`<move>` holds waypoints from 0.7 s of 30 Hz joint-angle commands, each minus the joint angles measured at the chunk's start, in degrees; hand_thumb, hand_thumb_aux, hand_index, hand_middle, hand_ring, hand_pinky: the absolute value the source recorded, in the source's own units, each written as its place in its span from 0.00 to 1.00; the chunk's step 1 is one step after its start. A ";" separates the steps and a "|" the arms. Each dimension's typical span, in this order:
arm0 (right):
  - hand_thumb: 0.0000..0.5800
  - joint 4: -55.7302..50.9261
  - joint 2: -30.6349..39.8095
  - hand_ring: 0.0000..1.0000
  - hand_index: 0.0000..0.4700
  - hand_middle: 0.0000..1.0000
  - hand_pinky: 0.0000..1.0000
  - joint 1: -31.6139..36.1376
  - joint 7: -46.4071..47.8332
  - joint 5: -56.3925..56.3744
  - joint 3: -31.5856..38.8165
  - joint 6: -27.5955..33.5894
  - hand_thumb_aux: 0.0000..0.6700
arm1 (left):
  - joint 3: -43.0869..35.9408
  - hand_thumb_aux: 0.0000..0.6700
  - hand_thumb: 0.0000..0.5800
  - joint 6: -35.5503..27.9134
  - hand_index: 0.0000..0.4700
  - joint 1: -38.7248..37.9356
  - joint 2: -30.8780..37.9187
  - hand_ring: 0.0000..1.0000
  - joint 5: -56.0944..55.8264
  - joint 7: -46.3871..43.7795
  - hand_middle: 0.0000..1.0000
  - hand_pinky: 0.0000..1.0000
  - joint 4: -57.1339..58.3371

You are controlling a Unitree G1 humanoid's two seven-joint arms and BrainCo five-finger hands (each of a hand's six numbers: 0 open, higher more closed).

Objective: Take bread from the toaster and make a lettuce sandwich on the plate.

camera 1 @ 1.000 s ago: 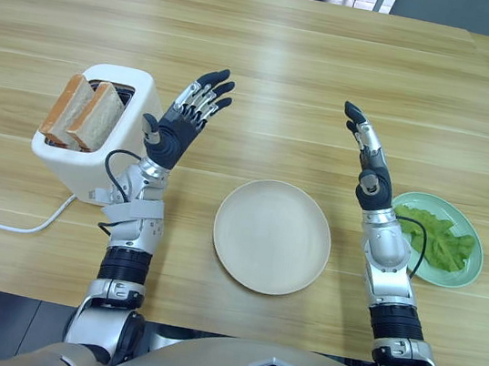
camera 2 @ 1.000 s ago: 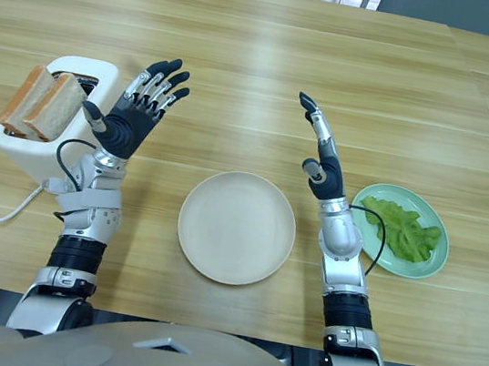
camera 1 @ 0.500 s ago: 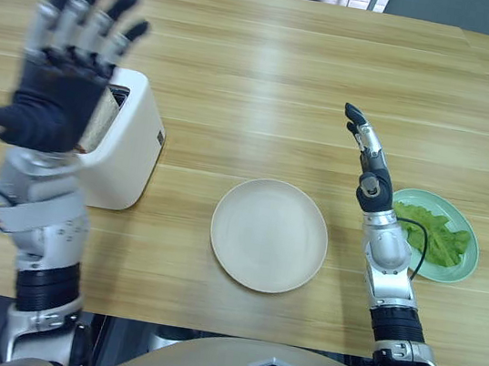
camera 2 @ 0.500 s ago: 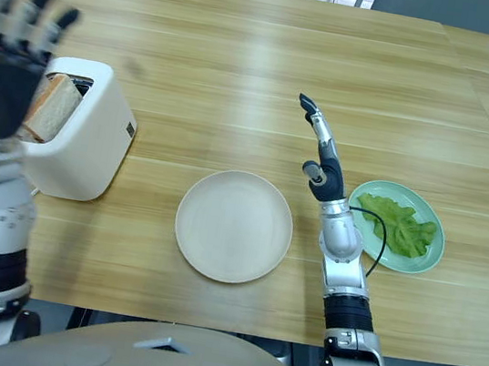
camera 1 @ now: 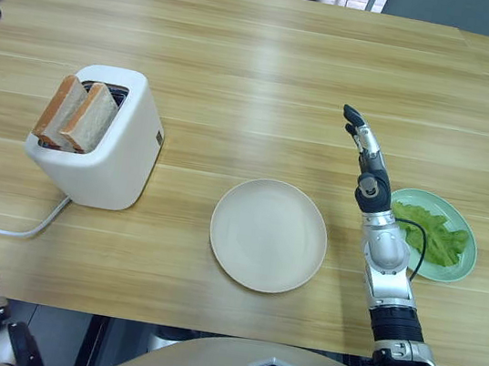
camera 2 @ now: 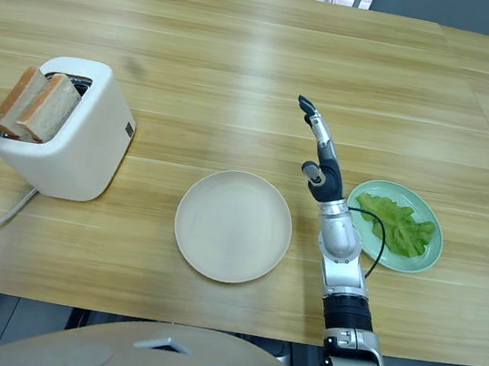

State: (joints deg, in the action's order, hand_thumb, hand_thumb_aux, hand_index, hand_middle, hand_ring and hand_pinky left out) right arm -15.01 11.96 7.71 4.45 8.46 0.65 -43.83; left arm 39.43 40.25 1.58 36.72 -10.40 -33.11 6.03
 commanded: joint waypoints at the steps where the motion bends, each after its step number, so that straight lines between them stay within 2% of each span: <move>1: 0.00 -0.98 0.24 0.00 0.00 0.00 0.00 0.10 -0.45 -0.06 -0.39 -0.11 0.00 | 0.35 0.00 0.00 3.22 0.00 0.42 4.89 0.00 8.30 4.69 0.00 0.00 8.92; 7: 0.00 -2.04 0.41 0.00 0.00 0.00 0.00 0.60 -0.42 -0.03 -0.10 -0.42 0.00 | -2.85 0.00 0.00 4.64 0.00 -2.26 11.54 0.00 25.97 17.94 0.00 0.00 19.68; 14: 0.00 -2.43 1.09 0.00 0.00 0.00 0.00 0.58 -0.30 -0.23 -0.40 -0.66 0.00 | -9.07 0.00 0.00 3.69 0.00 -3.05 14.77 0.00 30.48 24.00 0.00 0.00 24.96; 21: 0.00 -1.86 1.39 0.00 0.00 0.00 0.00 0.13 -0.04 -0.49 -0.25 -0.43 0.00 | -12.78 0.00 0.00 4.05 0.00 -5.94 15.19 0.00 26.51 23.11 0.00 0.00 23.13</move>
State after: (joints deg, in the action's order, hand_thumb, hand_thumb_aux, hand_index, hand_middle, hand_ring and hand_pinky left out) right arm -17.07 13.01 8.20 4.08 8.43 0.59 -44.28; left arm 27.57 44.35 -3.71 51.41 17.79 -9.05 29.80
